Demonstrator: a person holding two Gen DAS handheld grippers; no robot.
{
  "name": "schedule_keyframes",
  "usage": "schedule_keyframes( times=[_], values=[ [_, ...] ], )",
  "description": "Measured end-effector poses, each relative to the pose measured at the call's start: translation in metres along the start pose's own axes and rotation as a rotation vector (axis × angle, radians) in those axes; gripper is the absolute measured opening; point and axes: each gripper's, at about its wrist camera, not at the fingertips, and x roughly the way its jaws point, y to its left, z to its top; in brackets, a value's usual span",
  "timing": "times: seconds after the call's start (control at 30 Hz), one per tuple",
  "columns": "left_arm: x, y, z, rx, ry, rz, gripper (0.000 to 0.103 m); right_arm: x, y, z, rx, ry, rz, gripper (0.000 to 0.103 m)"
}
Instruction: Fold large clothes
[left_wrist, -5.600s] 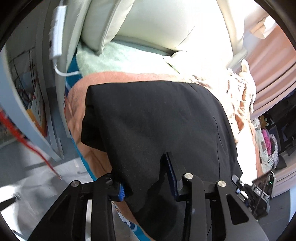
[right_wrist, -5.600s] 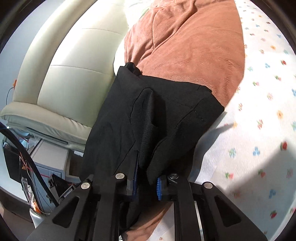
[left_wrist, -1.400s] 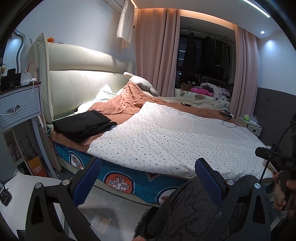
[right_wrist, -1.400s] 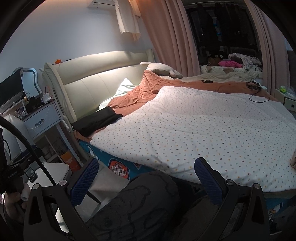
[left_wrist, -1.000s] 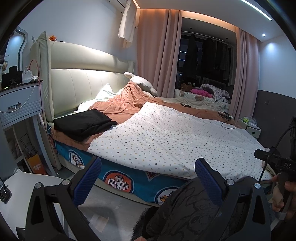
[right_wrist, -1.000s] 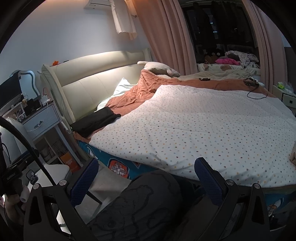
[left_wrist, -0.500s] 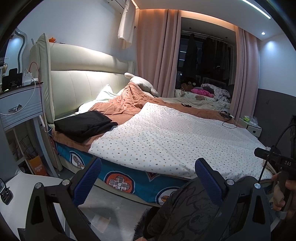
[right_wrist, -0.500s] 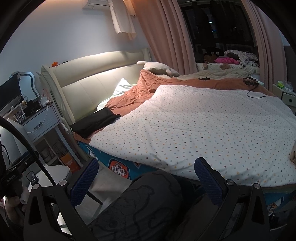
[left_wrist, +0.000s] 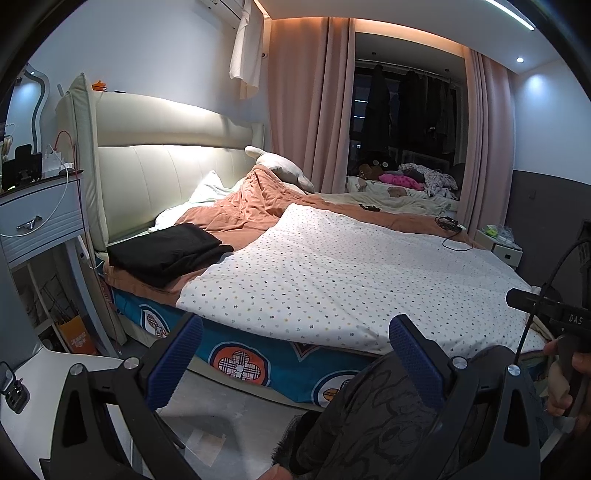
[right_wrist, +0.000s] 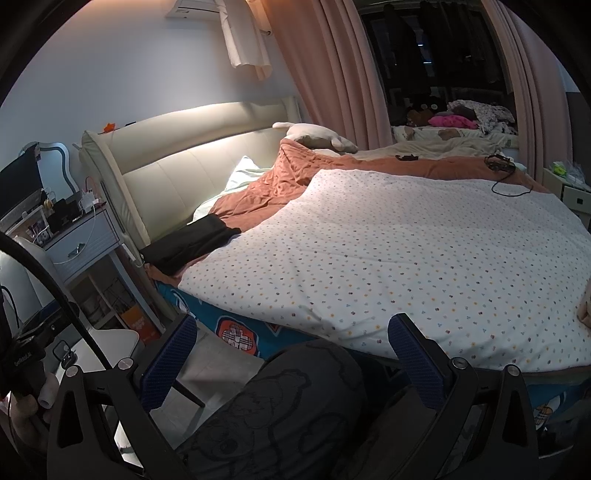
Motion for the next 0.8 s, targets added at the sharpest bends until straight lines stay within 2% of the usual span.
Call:
schedule_keyframes(
  times=[0.2,0.57,0.8],
  values=[
    [0.0,0.003,0.0,-0.009,0.003,0.001,0.103,-0.001,-0.005,0.001,0.009,-0.004,-0.006,0.103],
    [-0.019,0.001,-0.001,0.004,-0.048,0.012,0.103,-0.009,-0.004,-0.003,0.004,-0.011,-0.004,0.103],
    [-0.018,0.007,0.001,-0.016,-0.069,0.05,0.103,-0.027,0.003,0.0,-0.018,-0.001,0.024,0.103]
  ],
)
